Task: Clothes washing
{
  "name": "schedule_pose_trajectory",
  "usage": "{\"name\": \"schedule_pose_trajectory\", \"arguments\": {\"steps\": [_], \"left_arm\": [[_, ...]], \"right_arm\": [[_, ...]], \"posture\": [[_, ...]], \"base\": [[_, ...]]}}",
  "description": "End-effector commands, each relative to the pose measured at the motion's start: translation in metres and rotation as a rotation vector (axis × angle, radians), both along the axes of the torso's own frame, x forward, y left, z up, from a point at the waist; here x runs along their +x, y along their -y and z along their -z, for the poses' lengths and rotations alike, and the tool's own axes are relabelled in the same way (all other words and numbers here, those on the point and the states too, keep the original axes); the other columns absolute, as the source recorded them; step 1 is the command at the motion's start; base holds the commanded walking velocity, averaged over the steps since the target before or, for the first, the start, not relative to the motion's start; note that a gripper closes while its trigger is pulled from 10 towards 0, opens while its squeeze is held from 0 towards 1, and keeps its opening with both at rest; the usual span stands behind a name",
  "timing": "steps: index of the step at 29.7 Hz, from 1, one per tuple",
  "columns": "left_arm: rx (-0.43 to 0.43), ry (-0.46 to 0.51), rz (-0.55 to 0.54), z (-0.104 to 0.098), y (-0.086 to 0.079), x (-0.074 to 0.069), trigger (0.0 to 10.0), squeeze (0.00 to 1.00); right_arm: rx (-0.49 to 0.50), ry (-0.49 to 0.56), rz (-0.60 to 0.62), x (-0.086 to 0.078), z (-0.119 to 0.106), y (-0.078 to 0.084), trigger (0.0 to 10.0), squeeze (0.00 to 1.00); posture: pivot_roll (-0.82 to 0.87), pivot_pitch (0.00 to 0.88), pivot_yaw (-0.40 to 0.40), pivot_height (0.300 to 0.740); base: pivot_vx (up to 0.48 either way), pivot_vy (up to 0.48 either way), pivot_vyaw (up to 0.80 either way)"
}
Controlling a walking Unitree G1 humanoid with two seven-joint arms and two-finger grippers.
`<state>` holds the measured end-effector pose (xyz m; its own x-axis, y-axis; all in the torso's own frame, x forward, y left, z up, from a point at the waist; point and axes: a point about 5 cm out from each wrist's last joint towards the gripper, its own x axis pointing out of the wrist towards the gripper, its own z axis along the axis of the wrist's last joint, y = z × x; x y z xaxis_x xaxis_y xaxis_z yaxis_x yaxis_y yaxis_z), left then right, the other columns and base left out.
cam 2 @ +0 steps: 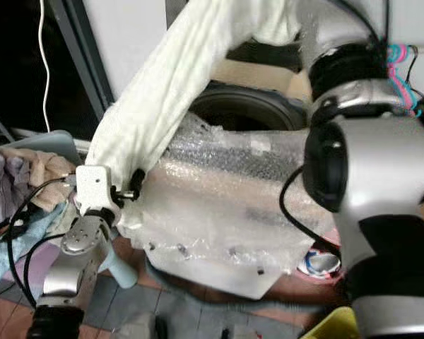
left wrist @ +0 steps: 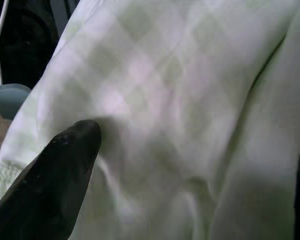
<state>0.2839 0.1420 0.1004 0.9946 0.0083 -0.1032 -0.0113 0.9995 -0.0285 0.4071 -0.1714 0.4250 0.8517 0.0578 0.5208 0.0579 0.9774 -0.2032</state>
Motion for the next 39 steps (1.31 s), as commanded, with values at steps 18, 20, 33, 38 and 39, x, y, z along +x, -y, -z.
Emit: {"name": "schedule_pose_trajectory", "arguments": {"steps": [18,20,33,38,39], "left_arm": [[0.003,-0.050,-0.002,0.006,0.000,-0.003,10.0,0.00],[0.005,-0.054,0.003,0.006,0.000,-0.003,10.0,0.00],[0.007,-0.074,0.011,0.007,0.000,-0.005,10.0,0.00],[0.008,-0.079,0.010,0.008,0.000,-0.004,10.0,0.00],[0.008,-0.080,0.009,0.008,-0.001,-0.004,10.0,0.00]], "right_arm": [[-0.026,-0.462,-0.205,0.012,0.181,-0.006,10.0,0.00],[0.003,-0.498,-0.248,0.009,0.194,-0.011,10.0,0.00],[0.078,-0.340,-0.476,-0.014,0.192,-0.036,10.0,1.00],[0.087,-0.310,-0.503,-0.017,0.179,-0.032,10.0,1.00],[0.032,-0.356,-0.536,-0.020,0.184,-0.035,10.0,1.00]], "posture": [[-0.03,0.000,0.003,0.740],[-0.03,0.000,0.007,0.740],[-0.03,0.000,0.004,0.740],[-0.03,0.000,0.001,0.740],[-0.03,0.000,0.001,0.740]], "base": [[0.000,0.000,0.00],[0.000,0.000,0.00],[0.000,0.000,0.00],[0.000,0.000,0.00],[0.000,0.000,0.00]]}}
